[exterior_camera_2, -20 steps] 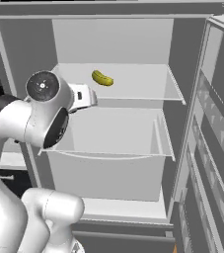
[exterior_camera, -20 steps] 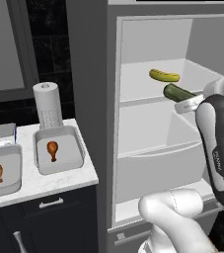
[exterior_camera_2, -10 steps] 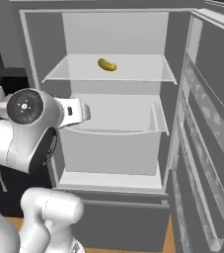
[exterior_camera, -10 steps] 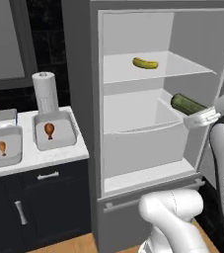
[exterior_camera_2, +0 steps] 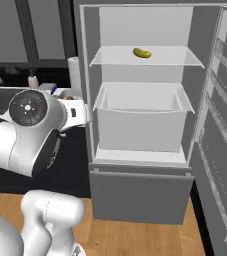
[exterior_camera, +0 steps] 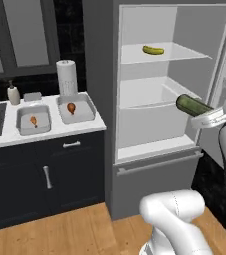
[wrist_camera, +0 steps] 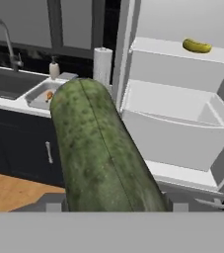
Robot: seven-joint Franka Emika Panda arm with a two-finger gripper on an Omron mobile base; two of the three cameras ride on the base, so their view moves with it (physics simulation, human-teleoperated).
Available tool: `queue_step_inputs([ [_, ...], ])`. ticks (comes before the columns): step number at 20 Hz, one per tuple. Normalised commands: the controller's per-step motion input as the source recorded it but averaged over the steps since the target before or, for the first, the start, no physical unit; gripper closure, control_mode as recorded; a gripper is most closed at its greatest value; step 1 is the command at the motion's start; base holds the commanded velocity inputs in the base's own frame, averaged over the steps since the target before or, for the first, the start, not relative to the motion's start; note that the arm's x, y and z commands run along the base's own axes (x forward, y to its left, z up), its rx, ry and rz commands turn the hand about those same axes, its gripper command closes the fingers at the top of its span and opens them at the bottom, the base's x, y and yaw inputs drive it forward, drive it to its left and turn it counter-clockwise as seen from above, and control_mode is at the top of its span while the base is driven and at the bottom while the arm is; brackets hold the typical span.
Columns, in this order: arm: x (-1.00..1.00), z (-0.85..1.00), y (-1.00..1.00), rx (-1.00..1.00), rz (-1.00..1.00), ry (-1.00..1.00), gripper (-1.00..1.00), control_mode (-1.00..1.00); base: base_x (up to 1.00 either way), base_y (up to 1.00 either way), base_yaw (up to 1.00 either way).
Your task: Place one cucumber and one chicken drumstick in each tupperware on the nearby counter, to pack two identical lunches.
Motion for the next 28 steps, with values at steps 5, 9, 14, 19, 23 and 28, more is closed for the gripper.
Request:
queue_step_inputs([
  [5, 0.00, 0.00, 0.00, 0.00, 0.00, 0.00, 1.00, 1.00, 0.11, 1.00, 0.07],
  [9, 0.00, 0.00, 0.00, 0.00, 0.00, 0.00, 1.00, 1.00, 0.81, 1.00, 0.01],
  [14, 0.00, 0.00, 0.00, 0.00, 0.00, 0.00, 1.00, 1.00, 1.00, 0.98, -0.01],
  [19, 0.00, 0.00, 0.00, 0.00, 0.00, 0.00, 1.00, 1.00, 1.00, 0.67, -0.06],
  [23, 0.00, 0.00, 0.00, 0.00, 0.00, 0.00, 1.00, 1.00, 1.00, 0.33, -0.10],
  [28, 0.00, 0.00, 0.00, 0.00, 0.00, 0.00, 1.00, 1.00, 0.86, 0.20, -0.13],
])
